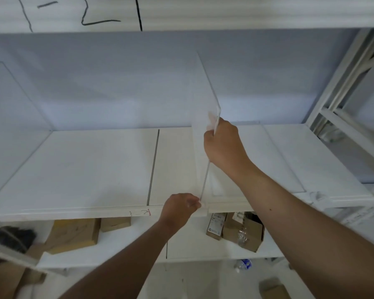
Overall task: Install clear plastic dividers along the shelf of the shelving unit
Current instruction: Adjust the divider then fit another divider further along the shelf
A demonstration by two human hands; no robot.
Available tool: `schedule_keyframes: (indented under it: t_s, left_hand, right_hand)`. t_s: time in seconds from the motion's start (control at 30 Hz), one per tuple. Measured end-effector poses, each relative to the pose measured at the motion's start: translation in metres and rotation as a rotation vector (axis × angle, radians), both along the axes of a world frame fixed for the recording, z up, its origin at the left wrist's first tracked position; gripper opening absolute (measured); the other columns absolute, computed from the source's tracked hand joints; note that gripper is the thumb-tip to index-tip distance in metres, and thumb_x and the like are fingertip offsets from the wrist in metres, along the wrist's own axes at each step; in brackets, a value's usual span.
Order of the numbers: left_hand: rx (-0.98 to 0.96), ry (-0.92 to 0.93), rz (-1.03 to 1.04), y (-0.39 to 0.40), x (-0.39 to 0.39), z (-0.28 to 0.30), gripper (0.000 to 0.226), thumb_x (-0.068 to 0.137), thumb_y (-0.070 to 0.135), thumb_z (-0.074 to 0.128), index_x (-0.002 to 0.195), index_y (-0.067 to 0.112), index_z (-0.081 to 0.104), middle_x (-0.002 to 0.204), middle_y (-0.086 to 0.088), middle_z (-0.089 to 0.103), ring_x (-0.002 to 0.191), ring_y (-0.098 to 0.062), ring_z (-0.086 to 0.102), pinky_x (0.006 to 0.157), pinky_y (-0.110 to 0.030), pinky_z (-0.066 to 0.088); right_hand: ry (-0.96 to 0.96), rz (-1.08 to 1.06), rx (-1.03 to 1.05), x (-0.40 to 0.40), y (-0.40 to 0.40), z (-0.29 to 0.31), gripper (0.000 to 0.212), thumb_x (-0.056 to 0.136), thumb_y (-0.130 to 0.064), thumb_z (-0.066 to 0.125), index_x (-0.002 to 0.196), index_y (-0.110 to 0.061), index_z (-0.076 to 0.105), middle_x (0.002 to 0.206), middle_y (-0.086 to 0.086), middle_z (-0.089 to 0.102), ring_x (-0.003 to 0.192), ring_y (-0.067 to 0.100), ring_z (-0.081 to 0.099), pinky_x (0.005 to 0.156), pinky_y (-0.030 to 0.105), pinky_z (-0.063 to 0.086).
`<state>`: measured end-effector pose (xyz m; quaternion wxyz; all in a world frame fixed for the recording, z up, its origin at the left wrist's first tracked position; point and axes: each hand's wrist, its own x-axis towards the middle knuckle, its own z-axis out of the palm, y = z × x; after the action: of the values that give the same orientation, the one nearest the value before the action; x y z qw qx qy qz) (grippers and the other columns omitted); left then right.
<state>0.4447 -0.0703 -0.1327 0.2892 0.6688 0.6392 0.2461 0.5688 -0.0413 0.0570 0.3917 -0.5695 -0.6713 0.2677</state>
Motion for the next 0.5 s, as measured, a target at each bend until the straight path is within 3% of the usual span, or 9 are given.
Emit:
schedule_keyframes:
  t_s: [0.07,0.17,0.5]
  left_hand:
    - [-0.032,-0.059,0.031,-0.001,-0.001,-0.001,0.023,0.084,0.036,0.068,0.100,0.021,0.074,0.100,0.003,0.075,0.093,-0.012,0.068,0.089,-0.031,0.053]
    - [-0.076,-0.134,0.063,-0.001,0.000,-0.001,0.022,0.081,0.034,0.071,0.097,0.020,0.075,0.095,0.004,0.075,0.089,-0.008,0.068,0.086,-0.030,0.055]
    - [-0.108,-0.168,0.119,-0.005,0.003,0.002,0.016,0.081,0.028,0.070,0.094,0.018,0.073,0.092,0.003,0.074,0.088,-0.010,0.067,0.084,-0.027,0.055]
  right_hand:
    - [-0.003,-0.010,-0.005,-0.001,-0.001,-0.003,0.029,0.095,-0.004,0.039,0.120,-0.006,0.054,0.068,-0.006,0.046,0.053,0.008,0.049,0.049,0.023,0.038]
    - [-0.019,-0.022,-0.007,-0.004,-0.002,-0.006,0.036,0.096,-0.006,0.039,0.129,0.003,0.050,0.069,-0.007,0.046,0.054,0.006,0.048,0.046,0.017,0.032]
    - [-0.113,-0.006,0.034,-0.017,-0.010,-0.007,0.040,0.095,-0.005,0.038,0.134,-0.003,0.045,0.070,-0.004,0.047,0.056,0.010,0.051,0.049,0.022,0.038]
